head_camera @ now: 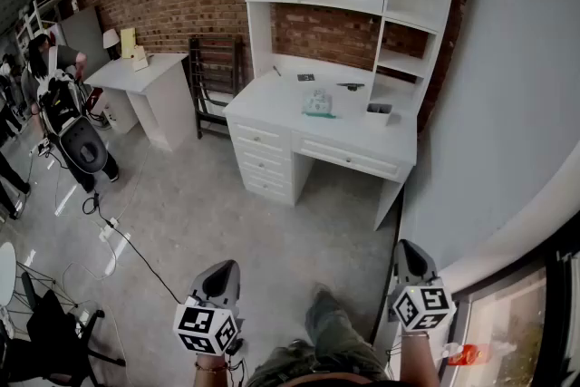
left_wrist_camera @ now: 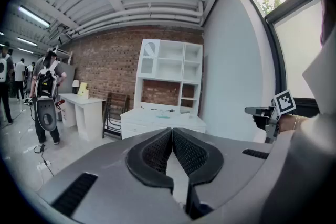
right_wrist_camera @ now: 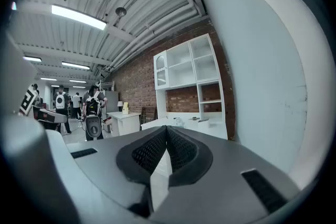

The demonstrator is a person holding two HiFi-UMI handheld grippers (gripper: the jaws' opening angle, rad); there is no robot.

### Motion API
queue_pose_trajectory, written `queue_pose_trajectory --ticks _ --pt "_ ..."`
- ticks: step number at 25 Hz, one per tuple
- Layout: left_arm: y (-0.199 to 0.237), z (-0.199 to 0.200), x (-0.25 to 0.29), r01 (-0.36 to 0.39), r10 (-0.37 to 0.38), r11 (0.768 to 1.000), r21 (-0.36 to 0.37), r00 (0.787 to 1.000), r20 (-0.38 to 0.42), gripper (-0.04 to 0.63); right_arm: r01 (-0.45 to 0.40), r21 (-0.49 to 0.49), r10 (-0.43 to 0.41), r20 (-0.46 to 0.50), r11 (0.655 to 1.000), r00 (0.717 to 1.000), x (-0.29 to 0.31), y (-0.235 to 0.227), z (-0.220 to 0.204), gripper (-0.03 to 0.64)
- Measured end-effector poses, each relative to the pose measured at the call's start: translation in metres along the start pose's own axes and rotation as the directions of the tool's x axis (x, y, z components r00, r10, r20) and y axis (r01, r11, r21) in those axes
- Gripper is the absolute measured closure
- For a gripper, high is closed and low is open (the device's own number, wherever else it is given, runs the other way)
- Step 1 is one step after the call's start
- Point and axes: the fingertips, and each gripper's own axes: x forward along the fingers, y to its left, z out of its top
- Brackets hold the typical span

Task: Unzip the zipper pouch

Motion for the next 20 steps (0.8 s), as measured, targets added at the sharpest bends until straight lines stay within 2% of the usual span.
queue_pose_trajectory --ticks 7,11,16,20 --pt "-0.001 0.006 0.002 0.022 -0.022 0.999 0.027 0.999 0.024 0.592 -0.01 -0.016 0.009 -0.011 1.0 1.0 0.003 0.005 0.002 0.615" --pt "-0.002 0.004 0.011 0.027 -0.028 0.998 0.06 1.0 0.01 0.592 -0.006 -0.015 0.006 -0.016 1.0 1.0 0.01 0.002 0.0 0.615" --pt "-0.004 0.003 0.023 0.039 -0.039 0.997 0.067 0.999 0.006 0.592 0.0 -0.034 -0.001 -0.031 0.999 1.0 0.018 -0.002 -0.005 0.615" --pt "-0.004 0.01 0.03 0.058 -0.061 0.997 0.051 0.996 0.06 0.591 0.029 -0.043 -0.03 -0.037 0.999 0.999 0.027 -0.006 -0.008 0.615"
